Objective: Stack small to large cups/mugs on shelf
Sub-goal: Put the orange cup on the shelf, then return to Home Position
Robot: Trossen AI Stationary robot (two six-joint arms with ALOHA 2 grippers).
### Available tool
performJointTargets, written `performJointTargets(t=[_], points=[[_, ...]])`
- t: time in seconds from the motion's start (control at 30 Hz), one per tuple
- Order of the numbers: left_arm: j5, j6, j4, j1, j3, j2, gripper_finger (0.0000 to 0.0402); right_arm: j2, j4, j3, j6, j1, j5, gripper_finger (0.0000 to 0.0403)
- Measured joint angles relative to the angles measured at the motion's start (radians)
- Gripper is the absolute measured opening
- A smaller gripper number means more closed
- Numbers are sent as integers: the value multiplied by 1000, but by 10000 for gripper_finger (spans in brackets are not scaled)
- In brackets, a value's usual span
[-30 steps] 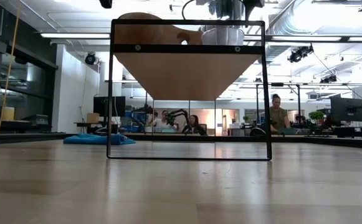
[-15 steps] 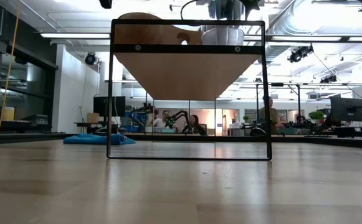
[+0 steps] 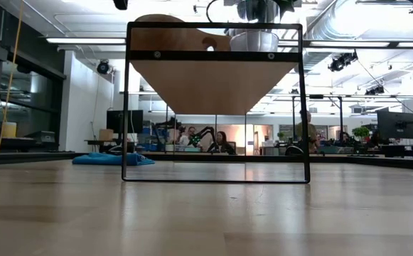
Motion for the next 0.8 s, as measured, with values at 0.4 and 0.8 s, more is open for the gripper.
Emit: performJointTargets(t=[0.4,0.8], points=[[0,0,0,0,0,0,207,-1,50,0,18,-7,0,77],[0,0,-1,0,0,0,207,-66,71,0,-74,-16,32,77]])
